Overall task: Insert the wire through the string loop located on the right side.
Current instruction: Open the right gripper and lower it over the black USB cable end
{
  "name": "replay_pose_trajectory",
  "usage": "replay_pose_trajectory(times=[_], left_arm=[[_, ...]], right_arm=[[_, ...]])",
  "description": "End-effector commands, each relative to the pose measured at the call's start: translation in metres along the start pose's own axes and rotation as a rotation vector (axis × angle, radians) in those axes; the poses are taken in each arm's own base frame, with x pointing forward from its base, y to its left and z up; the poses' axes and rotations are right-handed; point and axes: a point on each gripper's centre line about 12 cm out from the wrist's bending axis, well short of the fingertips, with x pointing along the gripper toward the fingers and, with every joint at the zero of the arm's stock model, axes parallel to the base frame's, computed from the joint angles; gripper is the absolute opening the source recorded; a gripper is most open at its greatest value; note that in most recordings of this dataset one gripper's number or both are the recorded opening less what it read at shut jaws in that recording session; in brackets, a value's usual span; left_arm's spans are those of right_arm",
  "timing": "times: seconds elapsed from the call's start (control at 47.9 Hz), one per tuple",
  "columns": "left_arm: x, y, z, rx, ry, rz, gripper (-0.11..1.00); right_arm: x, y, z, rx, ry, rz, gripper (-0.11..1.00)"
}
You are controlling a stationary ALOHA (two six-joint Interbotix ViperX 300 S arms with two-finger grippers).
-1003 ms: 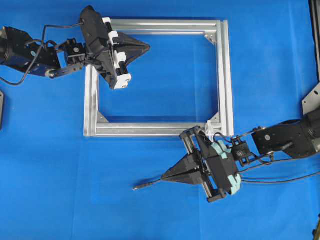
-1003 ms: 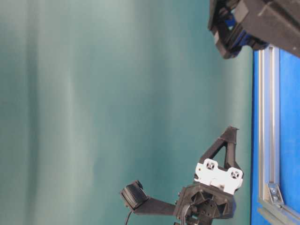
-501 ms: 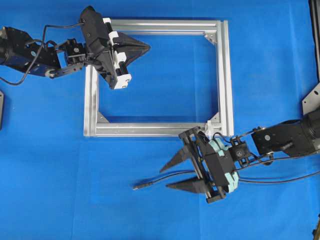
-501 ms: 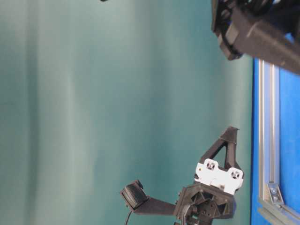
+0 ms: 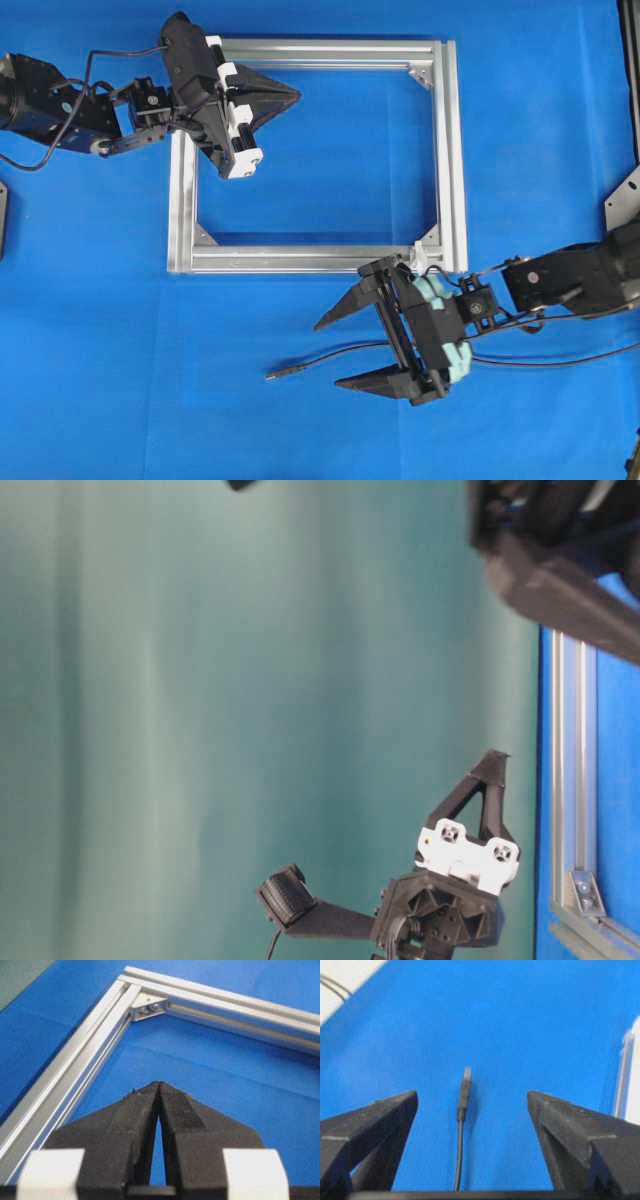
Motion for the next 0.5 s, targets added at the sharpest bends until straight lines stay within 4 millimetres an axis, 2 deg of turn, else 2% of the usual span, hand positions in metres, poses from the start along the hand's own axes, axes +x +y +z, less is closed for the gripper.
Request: replay_pose_trajectory(times=[0.0,0.334,0.48], left_arm=[[-0.001,-0.002,0.016,0.0,-0.046,-0.006,0.0],[-0.002,-0.002,0.015,0.0,-0.043,-0.006,0.0],[-0.002,-0.002,0.013,0.0,-0.034,-0.006,0.0]], right_arm=[[0.005,0.001,0.006,0.015,-0.022,-0.005,0.88],[0.029,-0.003,-0.025,0.053,0.052,-0.035,0.88],[0.035,-0.004,-0.029,0.058,0.061,-0.04,0.88]])
